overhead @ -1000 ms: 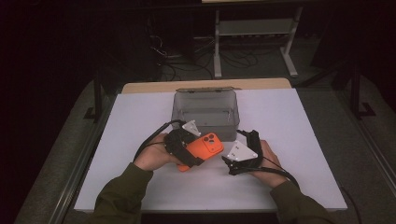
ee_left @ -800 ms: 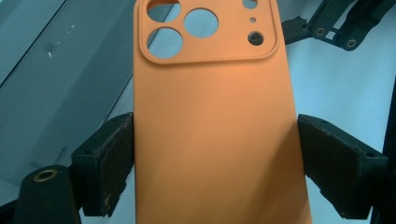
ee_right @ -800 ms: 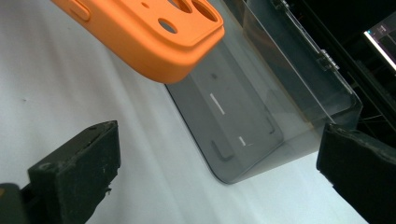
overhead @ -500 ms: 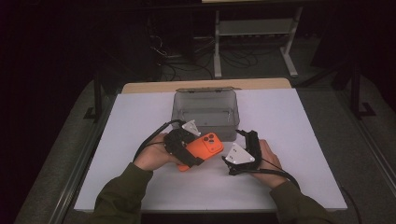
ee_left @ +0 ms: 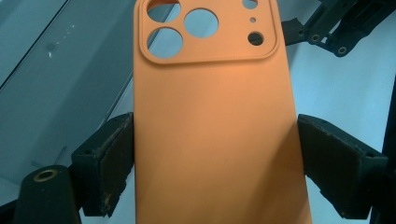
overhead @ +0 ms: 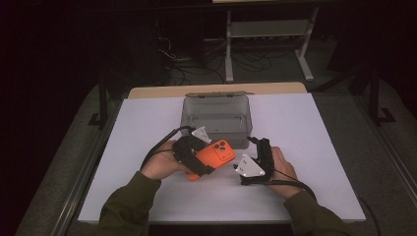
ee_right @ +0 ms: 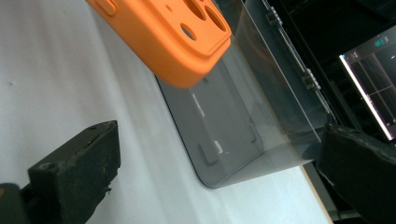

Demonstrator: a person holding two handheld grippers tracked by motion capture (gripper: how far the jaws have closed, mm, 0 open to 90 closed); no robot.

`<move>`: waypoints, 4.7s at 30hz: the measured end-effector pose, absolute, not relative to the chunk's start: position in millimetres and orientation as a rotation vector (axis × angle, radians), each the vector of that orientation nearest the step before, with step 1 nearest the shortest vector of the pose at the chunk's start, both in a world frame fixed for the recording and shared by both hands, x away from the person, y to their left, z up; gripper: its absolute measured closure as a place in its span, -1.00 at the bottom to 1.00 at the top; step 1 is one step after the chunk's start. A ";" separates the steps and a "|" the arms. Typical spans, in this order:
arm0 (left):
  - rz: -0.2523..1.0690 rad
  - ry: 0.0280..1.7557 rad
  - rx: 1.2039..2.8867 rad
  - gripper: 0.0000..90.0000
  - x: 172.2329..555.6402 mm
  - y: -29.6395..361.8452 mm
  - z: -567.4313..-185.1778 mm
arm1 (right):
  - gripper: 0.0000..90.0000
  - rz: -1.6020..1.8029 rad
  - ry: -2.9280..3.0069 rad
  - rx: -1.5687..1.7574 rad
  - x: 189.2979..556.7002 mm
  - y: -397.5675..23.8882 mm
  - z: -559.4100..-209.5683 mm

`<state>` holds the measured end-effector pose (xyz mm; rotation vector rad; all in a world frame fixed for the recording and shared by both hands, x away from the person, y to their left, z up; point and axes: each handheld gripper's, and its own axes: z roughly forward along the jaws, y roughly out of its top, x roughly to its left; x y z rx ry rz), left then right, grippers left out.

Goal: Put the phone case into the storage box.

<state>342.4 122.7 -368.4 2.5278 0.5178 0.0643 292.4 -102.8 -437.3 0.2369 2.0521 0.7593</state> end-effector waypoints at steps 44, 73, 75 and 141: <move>0.062 0.515 2.533 -0.68 342.1 122.1 -368.7 | -1.00 0.570 1.933 -0.005 281.8 -91.7 -443.2; 0.065 0.517 2.539 -0.68 342.4 122.3 -368.7 | -1.00 0.454 1.838 -0.137 275.9 -87.1 -448.5; 0.065 0.515 2.541 -0.68 342.4 122.3 -368.8 | -1.00 0.440 1.833 -0.149 275.9 -87.0 -448.9; 0.062 0.555 2.537 -0.68 344.5 124.3 -368.0 | -0.74 0.450 1.672 -0.371 260.1 -31.1 -450.6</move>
